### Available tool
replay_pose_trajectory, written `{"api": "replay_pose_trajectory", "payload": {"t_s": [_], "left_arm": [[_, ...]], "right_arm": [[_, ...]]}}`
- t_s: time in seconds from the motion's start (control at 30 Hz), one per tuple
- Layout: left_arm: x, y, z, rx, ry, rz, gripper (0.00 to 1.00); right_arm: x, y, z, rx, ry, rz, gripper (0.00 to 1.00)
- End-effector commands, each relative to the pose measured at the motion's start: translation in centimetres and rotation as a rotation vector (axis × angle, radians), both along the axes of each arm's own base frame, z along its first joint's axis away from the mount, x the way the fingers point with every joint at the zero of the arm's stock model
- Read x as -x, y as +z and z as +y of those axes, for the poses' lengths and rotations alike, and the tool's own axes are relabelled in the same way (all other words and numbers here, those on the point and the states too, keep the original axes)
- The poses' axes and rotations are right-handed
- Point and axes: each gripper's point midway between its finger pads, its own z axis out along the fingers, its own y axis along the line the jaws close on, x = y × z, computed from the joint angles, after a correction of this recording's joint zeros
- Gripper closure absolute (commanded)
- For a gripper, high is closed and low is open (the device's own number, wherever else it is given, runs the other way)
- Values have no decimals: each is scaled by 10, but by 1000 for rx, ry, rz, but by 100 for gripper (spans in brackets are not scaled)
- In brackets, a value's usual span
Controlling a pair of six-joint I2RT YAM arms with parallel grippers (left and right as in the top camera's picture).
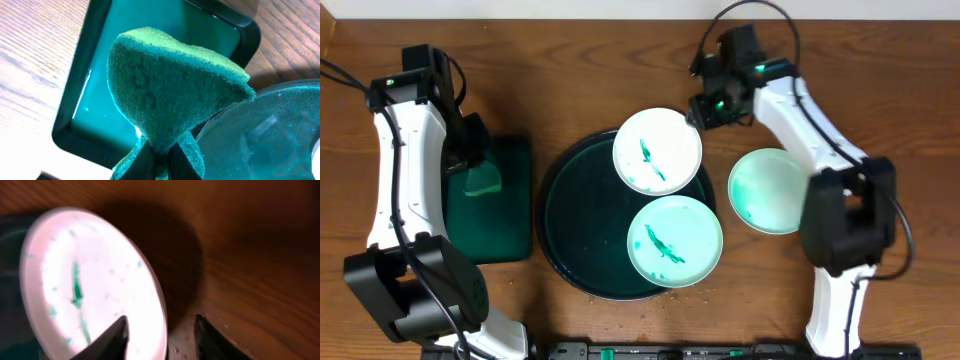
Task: Clean dirty plates on tray and stack at the side
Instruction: 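Move the right gripper back to grip the next plate's rim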
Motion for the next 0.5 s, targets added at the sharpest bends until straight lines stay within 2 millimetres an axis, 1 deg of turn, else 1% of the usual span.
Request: {"api": "replay_pose_trajectory", "payload": {"t_s": [0.0,0.07,0.1,0.13,0.23,0.27,0.33,0.4,0.47], "left_arm": [[-4,10,1,-7,-17,-29,94],[-4,10,1,-7,-17,-29,93],[-4,10,1,-7,-16,-29,93],[-4,10,1,-7,-17,-29,93],[-4,10,1,-7,-16,-29,93],[-4,10,1,-7,-16,-29,93],[-4,10,1,-7,-17,-29,93],[-4,10,1,-7,-16,-29,93],[-4,10,1,-7,-17,-29,93]], "right_arm": [[-1,-21,10,26,36,16,67],[0,-31,9,47,26,33,71],[1,-36,9,53,27,43,75],[3,-37,9,54,29,48,80],[5,-38,11,56,30,56,97],[5,-37,12,54,26,55,99],[6,-32,16,47,21,51,99],[7,-23,23,36,10,45,99],[13,-7,34,3,8,49,99]]}}
